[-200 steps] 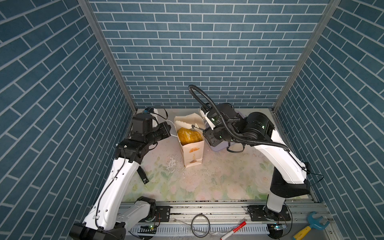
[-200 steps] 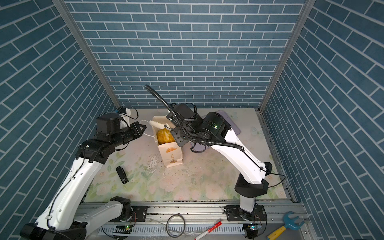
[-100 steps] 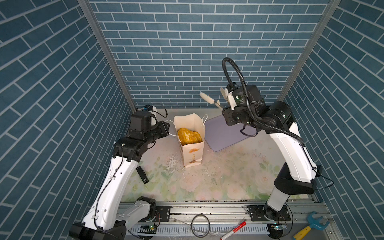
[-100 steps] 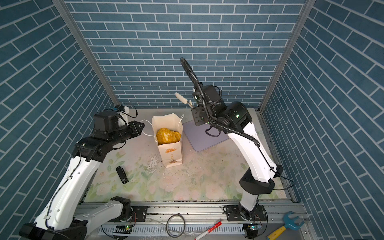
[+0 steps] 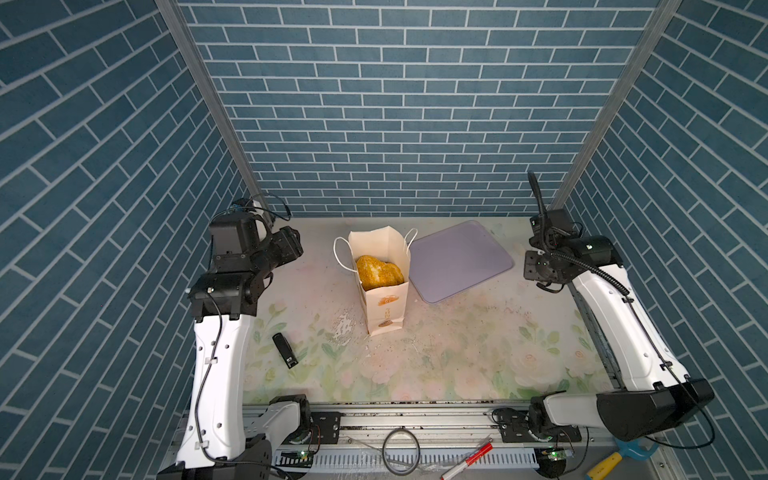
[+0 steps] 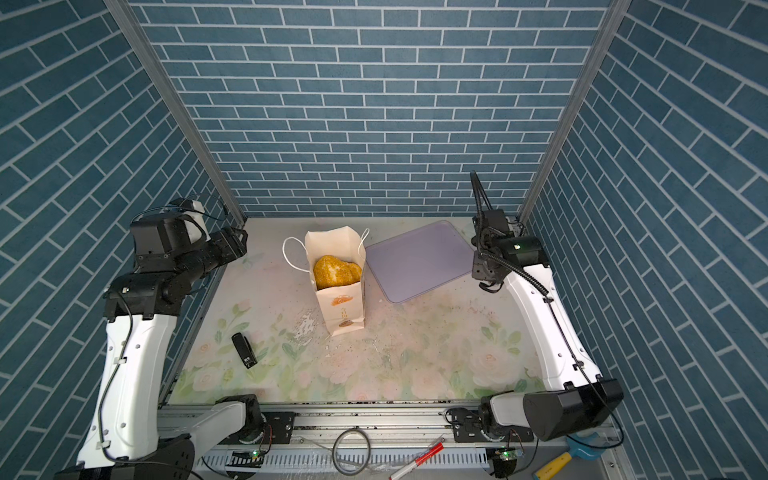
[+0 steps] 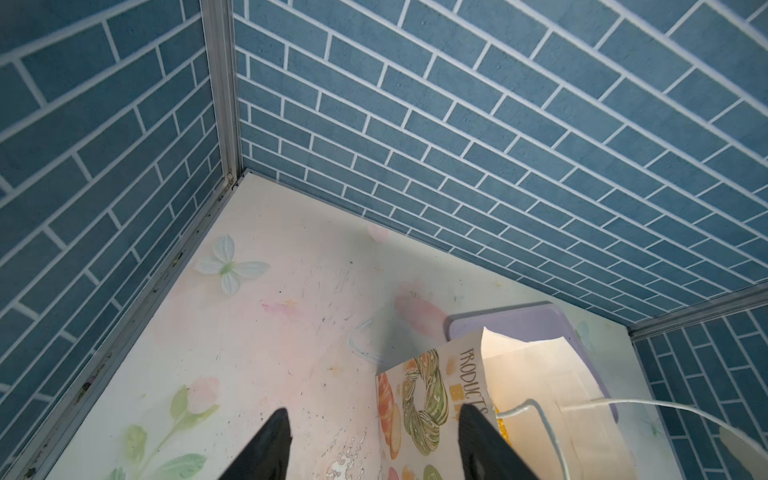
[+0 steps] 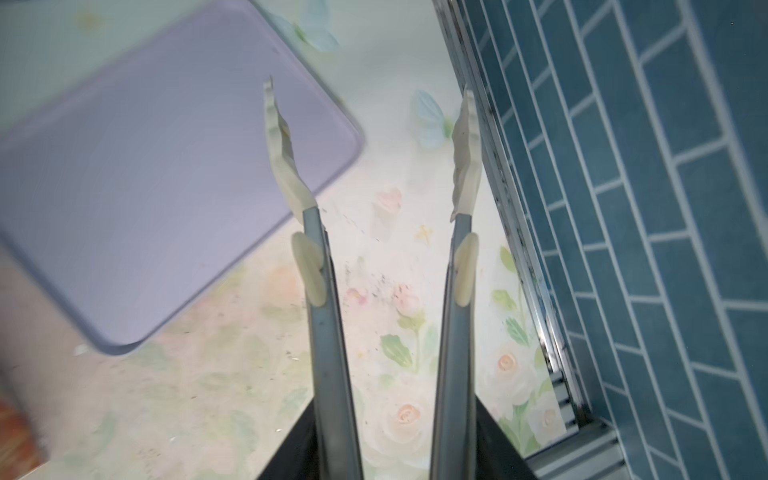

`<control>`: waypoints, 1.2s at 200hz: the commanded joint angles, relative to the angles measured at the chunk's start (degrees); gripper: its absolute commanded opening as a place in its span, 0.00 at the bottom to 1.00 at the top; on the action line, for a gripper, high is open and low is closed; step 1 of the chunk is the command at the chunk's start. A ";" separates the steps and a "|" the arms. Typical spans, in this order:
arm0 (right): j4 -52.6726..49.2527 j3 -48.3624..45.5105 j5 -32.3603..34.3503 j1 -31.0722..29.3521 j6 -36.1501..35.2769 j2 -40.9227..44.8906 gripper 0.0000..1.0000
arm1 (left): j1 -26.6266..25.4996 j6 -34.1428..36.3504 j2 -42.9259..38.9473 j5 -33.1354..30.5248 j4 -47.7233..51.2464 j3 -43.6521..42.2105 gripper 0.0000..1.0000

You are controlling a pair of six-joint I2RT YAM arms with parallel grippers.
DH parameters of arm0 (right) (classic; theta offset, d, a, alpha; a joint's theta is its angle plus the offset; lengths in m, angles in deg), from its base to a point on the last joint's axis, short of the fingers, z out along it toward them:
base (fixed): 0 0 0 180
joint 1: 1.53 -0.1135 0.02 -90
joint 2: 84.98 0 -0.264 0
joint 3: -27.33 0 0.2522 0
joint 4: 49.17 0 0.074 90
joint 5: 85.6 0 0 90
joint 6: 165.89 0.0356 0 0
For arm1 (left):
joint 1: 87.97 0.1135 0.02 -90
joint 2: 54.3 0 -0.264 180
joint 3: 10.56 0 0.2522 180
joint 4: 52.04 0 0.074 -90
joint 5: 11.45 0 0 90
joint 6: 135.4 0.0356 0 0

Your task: Place the fake bread into the paper bag

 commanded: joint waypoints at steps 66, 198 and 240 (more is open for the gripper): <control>21.21 -26.67 -8.31 4.09 10.54 -4.36 0.50 | 0.82 1.95 0.73 0.80 -1.79 -4.43 0.66; 24.32 -29.32 -8.78 0.48 15.33 -4.98 0.98 | 0.82 2.20 -5.59 -0.39 -5.60 -16.47 0.66; 30.98 -28.69 1.52 3.05 6.18 3.20 0.99 | 0.74 7.55 -11.05 -10.55 -17.84 -30.95 0.66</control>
